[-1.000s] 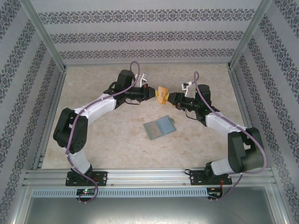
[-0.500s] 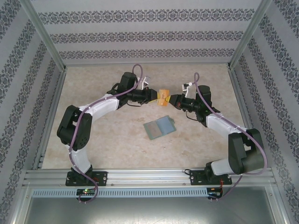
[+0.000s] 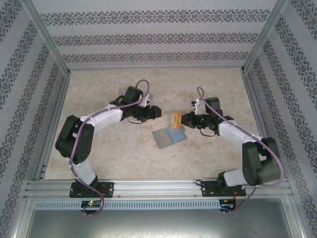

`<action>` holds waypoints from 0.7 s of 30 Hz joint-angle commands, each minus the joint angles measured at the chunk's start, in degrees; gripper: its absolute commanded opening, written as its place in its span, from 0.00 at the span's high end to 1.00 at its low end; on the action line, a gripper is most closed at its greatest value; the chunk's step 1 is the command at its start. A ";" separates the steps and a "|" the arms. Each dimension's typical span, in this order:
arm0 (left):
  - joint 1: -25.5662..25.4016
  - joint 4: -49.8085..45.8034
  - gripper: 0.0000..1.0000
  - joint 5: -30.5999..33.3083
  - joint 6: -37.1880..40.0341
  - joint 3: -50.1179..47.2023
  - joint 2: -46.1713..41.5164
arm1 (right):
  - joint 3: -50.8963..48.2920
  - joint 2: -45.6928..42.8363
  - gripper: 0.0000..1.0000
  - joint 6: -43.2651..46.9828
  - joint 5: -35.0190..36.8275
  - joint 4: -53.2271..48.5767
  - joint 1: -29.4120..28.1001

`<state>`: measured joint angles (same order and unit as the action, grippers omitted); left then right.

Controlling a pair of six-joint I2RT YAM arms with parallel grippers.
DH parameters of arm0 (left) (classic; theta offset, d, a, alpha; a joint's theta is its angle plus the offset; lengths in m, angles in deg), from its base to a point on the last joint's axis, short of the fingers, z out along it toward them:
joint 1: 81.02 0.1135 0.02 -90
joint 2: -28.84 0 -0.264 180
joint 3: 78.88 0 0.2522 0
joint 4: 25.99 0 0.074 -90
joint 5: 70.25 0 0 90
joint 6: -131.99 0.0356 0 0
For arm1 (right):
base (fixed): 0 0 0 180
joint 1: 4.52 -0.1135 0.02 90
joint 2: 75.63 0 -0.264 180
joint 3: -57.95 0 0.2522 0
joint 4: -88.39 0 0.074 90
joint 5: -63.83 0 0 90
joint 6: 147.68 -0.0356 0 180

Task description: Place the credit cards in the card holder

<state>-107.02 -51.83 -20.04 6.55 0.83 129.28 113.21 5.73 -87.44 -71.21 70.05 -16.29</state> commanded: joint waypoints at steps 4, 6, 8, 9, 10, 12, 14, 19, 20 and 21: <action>-0.99 -16.18 0.20 5.88 7.37 -0.05 0.10 | 1.68 5.26 1.00 7.92 -2.29 -10.97 -1.84; -2.51 -22.42 0.19 10.06 9.47 0.60 -0.42 | 2.89 7.80 1.00 9.60 -1.26 -12.20 -2.80; -3.68 -23.95 0.19 11.97 10.77 -0.58 -1.52 | 4.37 10.66 1.00 10.52 -1.36 -12.94 -3.47; -3.96 -23.66 0.19 12.25 10.97 -1.65 -1.86 | 5.35 12.38 1.00 11.26 -1.81 -13.36 -3.91; -4.05 -23.33 0.19 12.24 11.00 -2.50 -1.90 | 6.28 13.87 1.00 12.27 -2.30 -14.05 -4.33; -4.06 -23.15 0.20 11.91 10.93 -3.28 -1.00 | 7.58 16.14 1.00 13.90 -1.83 -15.54 -5.64; -4.51 -23.51 0.20 11.74 10.24 -3.37 -0.22 | 7.59 16.91 1.00 14.25 -1.28 -16.12 -6.56; -6.17 -23.73 0.24 12.26 10.11 -2.90 2.17 | 6.58 16.04 1.00 14.56 -0.28 -15.85 -7.10; -6.15 -24.18 0.26 12.52 9.92 -2.73 2.93 | 6.62 16.06 1.00 14.34 -0.65 -15.86 -7.14; -6.17 -24.62 0.26 13.07 9.52 -2.55 3.51 | 6.82 16.11 1.00 14.29 -1.36 -15.96 -7.14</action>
<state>-112.49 -73.07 -8.77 15.07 -2.25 130.64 119.76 22.08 -75.01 -72.15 56.04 -23.06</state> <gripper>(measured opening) 0.743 0.041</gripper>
